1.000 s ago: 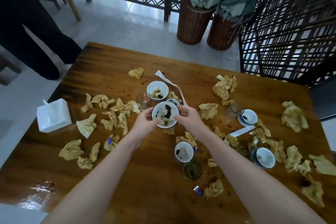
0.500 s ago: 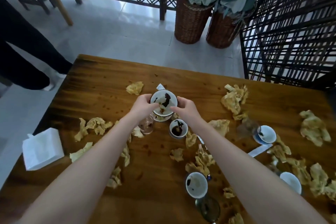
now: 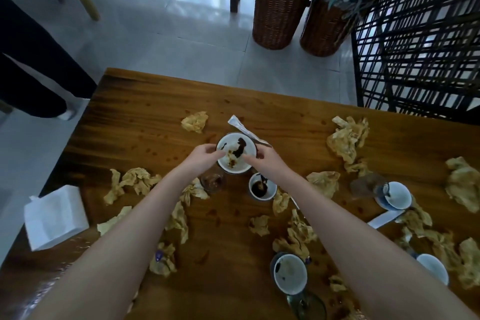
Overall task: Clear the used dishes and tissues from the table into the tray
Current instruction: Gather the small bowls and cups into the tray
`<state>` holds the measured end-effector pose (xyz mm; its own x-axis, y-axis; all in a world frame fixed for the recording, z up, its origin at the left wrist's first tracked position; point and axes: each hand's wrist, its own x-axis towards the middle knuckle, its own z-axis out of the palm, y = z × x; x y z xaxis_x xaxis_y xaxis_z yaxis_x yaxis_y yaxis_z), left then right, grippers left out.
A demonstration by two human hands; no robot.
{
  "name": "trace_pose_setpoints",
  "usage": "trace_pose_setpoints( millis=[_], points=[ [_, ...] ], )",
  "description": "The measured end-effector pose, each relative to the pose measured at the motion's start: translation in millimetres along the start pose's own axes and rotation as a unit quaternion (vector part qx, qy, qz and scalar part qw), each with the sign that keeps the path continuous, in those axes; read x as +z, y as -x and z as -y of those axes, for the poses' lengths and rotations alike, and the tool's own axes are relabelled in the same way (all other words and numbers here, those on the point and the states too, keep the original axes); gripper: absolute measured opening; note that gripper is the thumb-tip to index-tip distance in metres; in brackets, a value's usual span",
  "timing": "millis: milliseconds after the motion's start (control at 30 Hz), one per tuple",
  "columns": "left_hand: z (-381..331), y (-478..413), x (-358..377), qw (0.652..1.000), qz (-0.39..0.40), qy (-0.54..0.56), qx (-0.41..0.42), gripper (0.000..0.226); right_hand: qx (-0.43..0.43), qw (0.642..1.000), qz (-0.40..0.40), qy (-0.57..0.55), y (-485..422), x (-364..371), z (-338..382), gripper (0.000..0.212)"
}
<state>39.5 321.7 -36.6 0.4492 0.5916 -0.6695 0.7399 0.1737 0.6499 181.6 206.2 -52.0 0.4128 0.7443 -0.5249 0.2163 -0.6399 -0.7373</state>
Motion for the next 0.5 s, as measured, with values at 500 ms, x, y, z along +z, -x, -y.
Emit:
trace_pose_setpoints(
  millis=[500],
  points=[
    [-43,31,25,0.99,-0.016,0.031,0.136,0.036,-0.052,0.991,-0.065,-0.103,37,-26,11,0.033]
  ],
)
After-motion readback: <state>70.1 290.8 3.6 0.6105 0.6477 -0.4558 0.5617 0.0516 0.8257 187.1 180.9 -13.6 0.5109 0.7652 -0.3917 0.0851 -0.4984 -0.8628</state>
